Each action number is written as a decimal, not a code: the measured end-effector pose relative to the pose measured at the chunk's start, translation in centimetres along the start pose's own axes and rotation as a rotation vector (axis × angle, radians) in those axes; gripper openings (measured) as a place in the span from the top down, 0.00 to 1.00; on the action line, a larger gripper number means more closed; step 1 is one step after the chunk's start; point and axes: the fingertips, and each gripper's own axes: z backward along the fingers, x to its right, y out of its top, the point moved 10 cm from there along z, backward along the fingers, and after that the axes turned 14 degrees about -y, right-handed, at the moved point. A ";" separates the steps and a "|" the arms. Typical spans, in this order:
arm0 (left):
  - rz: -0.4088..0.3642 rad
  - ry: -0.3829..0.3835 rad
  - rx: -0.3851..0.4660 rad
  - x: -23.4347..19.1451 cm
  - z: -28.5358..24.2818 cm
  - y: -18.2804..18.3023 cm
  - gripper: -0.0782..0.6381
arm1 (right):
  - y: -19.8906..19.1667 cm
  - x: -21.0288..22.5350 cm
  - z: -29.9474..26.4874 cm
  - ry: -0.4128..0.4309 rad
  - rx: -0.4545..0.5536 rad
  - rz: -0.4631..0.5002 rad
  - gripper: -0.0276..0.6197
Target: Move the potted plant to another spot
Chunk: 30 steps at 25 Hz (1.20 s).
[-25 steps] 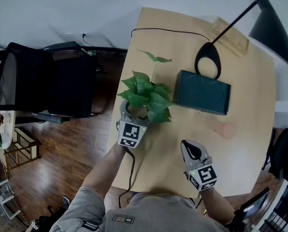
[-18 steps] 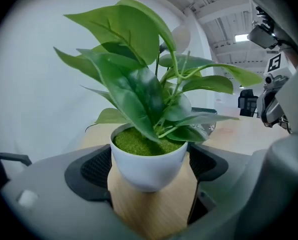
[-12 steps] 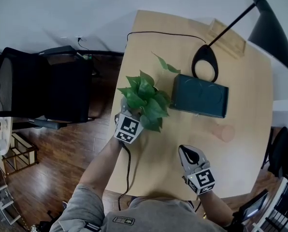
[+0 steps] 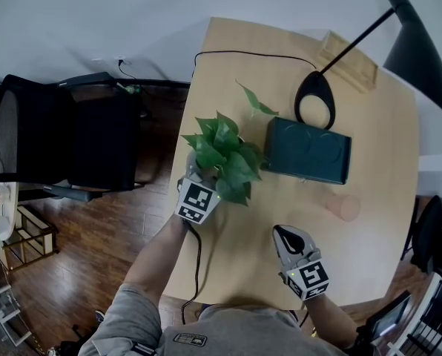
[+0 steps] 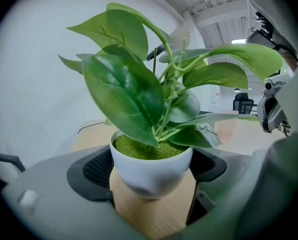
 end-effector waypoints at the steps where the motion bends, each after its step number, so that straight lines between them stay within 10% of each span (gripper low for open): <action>1: 0.001 0.001 0.001 0.0 0.0 0.0 0.25 | -0.1 0.1 -0.1 0.002 0.004 0.003 0.95; 30: -0.024 -0.056 0.070 8.5 3.2 3.0 0.25 | 2.3 0.4 2.1 -0.012 0.123 0.044 0.95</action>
